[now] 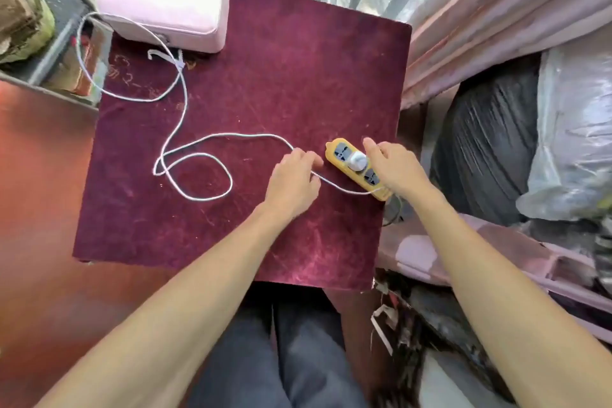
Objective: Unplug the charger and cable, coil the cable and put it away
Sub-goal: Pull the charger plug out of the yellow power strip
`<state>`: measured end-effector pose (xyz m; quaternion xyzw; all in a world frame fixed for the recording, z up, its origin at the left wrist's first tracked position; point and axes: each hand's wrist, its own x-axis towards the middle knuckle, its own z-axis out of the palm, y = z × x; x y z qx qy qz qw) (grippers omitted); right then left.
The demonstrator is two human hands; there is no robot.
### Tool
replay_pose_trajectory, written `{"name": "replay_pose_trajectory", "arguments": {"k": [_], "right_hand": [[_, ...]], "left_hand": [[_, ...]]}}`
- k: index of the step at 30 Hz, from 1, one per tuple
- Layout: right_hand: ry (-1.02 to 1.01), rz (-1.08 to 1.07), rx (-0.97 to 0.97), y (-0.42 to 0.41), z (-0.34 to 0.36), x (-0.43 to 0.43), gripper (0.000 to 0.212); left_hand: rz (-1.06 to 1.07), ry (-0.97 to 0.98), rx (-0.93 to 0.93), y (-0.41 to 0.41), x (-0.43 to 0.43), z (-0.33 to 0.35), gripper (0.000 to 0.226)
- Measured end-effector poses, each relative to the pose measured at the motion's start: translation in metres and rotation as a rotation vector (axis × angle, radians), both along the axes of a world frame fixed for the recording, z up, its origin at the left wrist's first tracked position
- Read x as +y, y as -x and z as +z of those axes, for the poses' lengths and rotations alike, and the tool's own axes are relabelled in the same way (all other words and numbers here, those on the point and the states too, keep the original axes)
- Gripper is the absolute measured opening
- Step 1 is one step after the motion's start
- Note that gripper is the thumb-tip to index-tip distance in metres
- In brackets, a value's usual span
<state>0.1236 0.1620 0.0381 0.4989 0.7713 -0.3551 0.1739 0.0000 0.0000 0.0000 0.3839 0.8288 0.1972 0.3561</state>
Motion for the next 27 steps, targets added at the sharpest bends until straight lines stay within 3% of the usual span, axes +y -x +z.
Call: {"name": "replay_pose_trajectory", "arguments": {"k": [6,11,20,27], "right_hand": [[-0.005,0.113,-0.147,0.013,-0.031,0.01,0.066],[-0.014,0.305,-0.271,0.021,-0.038,0.021,0.047],[-0.386,0.678,-0.423,0.036,-0.049,0.0,0.051],[-0.511,0.899,-0.503,0.047,-0.056,-0.002,0.058]], "left_hand": [[-0.149,-0.094,0.092,0.015,0.035,-0.056,0.059],[-0.326,-0.131,0.095,0.021,0.055,-0.083,0.068],[-0.291,-0.218,-0.031,0.029,0.051,-0.101,0.068],[-0.274,-0.256,-0.057,0.029,0.053,-0.113,0.069]]}}
